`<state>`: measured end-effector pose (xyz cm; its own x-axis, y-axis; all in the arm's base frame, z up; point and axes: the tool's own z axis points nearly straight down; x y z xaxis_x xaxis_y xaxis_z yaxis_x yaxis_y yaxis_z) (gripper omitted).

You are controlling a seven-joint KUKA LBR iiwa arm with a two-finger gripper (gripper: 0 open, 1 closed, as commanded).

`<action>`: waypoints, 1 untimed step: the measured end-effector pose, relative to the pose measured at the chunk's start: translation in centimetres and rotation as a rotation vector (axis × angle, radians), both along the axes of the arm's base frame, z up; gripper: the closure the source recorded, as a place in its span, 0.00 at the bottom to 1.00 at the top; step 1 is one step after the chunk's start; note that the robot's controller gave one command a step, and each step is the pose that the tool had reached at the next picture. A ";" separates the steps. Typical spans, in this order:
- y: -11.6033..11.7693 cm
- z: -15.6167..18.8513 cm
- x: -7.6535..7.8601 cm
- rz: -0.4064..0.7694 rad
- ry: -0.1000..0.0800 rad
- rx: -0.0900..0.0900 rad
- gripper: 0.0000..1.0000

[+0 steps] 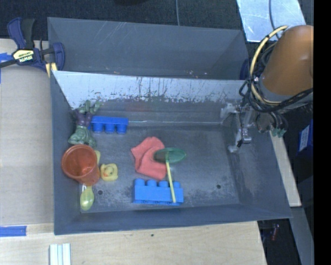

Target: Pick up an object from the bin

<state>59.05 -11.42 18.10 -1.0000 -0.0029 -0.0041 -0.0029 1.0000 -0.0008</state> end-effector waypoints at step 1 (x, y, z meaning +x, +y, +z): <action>0.0 0.0 0.0 0.000 0.000 0.000 0.00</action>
Offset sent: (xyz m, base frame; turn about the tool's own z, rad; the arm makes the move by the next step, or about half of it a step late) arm -0.0087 0.0490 -0.0897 -0.0237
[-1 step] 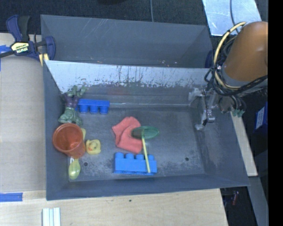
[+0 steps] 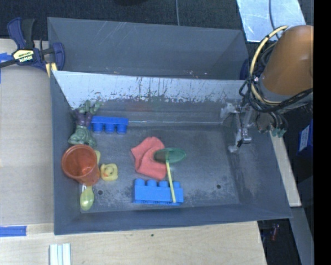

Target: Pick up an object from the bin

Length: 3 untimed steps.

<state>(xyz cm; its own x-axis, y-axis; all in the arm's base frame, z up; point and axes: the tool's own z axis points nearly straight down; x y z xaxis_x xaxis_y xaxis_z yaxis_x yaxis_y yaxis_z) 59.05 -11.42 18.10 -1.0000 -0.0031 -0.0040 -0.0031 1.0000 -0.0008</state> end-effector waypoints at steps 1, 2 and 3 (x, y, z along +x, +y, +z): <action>3.4 -6.3 -0.5 0.014 -0.007 -0.002 0.00; 10.7 -9.5 0.7 0.016 -0.010 -0.002 0.00; 13.1 -7.5 -2.2 -0.027 0.000 0.000 0.00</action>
Offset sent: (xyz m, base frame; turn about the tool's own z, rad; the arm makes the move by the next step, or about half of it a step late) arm 0.0124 0.1339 -0.1059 -0.0212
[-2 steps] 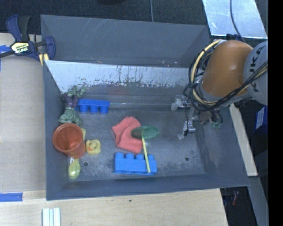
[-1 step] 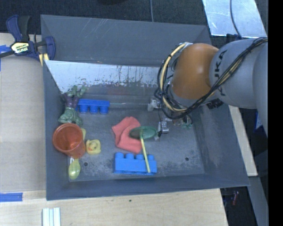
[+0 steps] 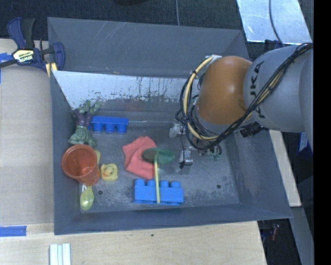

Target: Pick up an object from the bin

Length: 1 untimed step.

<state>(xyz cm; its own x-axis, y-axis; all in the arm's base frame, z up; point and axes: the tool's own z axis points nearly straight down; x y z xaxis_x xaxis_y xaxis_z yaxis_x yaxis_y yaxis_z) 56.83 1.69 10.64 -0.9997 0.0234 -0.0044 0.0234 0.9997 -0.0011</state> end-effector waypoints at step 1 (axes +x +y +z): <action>5.2 -2.5 1.3 -0.189 -0.012 0.001 0.00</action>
Offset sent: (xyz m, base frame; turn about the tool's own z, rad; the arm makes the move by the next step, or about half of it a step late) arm 0.0533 0.0802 -0.0254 0.0186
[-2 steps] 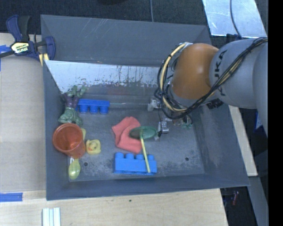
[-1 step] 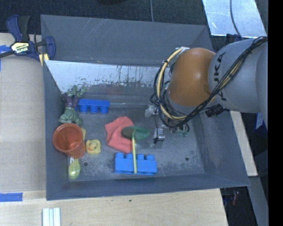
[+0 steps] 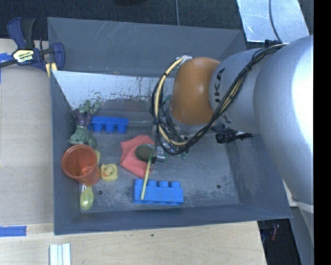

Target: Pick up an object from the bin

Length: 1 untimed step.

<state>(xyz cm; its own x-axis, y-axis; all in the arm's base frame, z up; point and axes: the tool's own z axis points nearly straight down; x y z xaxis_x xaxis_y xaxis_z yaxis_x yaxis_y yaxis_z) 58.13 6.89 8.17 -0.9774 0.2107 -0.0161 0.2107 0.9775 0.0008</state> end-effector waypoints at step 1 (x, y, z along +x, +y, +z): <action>2.7 0.0 4.1 0.171 -0.002 -0.007 1.00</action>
Offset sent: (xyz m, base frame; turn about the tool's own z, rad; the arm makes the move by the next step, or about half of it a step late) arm 0.0000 0.0000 0.0000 0.0000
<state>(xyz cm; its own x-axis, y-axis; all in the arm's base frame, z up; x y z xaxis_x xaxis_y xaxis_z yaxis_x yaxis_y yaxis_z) 62.25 9.63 8.18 -0.9990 0.0408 -0.0185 0.0409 0.9991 -0.0055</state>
